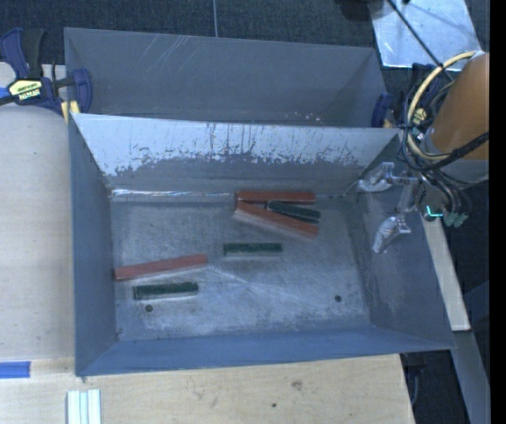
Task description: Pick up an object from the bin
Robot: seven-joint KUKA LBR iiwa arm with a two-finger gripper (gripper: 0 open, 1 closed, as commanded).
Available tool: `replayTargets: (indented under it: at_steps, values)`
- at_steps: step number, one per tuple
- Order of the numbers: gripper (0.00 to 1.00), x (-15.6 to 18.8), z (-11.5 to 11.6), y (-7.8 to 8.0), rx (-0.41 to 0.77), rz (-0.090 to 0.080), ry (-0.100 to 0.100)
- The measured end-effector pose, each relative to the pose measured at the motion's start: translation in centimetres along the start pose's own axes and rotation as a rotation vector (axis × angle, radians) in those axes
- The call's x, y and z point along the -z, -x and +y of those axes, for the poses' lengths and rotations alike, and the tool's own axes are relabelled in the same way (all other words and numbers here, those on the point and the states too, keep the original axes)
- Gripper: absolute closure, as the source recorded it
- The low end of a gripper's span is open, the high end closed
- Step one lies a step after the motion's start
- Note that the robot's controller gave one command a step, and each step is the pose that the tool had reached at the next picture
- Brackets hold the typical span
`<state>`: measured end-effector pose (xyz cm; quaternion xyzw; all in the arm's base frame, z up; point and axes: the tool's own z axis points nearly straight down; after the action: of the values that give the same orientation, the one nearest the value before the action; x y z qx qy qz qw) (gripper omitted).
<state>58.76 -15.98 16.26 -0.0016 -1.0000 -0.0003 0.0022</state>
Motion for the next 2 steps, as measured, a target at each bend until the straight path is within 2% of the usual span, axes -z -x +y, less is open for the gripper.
replayTargets:
  at_steps: [1,2]
  values:
    - [0.00,0.5,0.1,0.2,0.003,-0.008,-0.002]
    - [0.00,-6.4,4.3,3.2,0.106,-0.010,-0.002]
